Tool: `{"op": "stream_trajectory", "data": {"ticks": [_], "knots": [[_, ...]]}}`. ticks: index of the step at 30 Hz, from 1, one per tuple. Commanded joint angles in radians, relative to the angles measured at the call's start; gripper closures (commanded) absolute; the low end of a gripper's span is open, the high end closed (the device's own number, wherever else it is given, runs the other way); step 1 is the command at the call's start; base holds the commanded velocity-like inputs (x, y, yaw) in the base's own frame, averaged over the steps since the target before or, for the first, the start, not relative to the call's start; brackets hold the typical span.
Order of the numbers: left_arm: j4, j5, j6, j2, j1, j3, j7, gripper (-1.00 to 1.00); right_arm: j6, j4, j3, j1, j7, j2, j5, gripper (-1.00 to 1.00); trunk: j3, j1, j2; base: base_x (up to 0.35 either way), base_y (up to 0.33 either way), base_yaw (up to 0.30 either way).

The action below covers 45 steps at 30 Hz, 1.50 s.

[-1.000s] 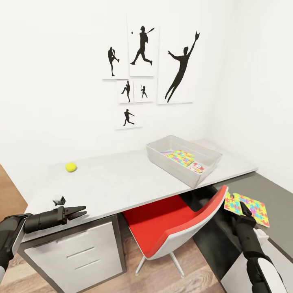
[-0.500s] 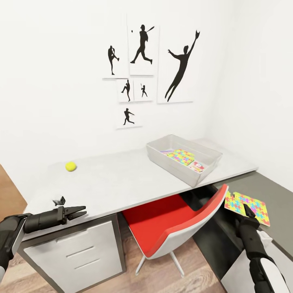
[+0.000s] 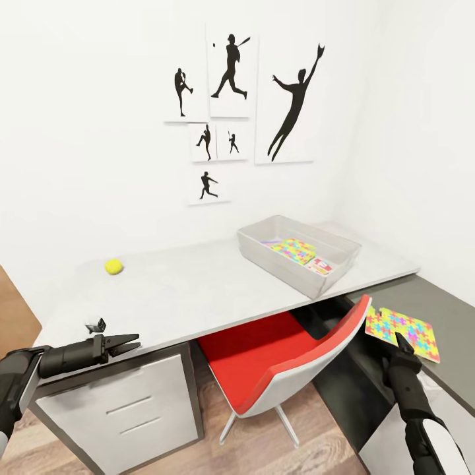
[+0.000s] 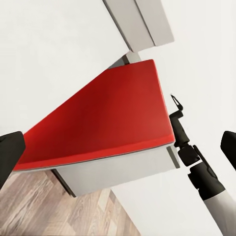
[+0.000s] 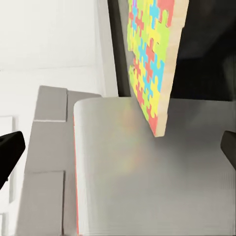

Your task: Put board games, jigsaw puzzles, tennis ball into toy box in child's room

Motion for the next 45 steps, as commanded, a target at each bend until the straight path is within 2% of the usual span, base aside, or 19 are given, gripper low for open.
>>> {"op": "stream_trajectory", "data": {"ticks": [1,19,29,45], "knots": [[0.0,-0.001,0.011,0.0,-0.001,0.0,-0.004,-1.0,0.002,0.001,0.0,-0.001,0.004,0.0,-0.01,-1.0,-0.001,0.0,-0.001,0.0,0.0,0.0],[0.001,-0.001,0.011,0.0,-0.001,0.0,-0.004,-1.0,0.003,0.034,-0.004,-0.02,0.004,0.0,-0.011,-1.0,-0.007,0.008,-0.015,0.0,0.0,0.0],[0.0,-0.001,0.011,-0.001,-0.001,-0.001,-0.004,-1.0,0.002,0.036,-0.004,-0.02,0.004,-0.017,-0.012,-1.0,-0.007,0.008,-0.015,0.058,0.0,0.0],[0.0,-0.001,0.011,-0.001,-0.001,0.0,-0.004,-1.0,0.003,0.036,-0.008,-0.02,0.004,-0.019,-0.012,-1.0,-0.007,0.008,-0.015,0.035,-0.001,0.0]]}}
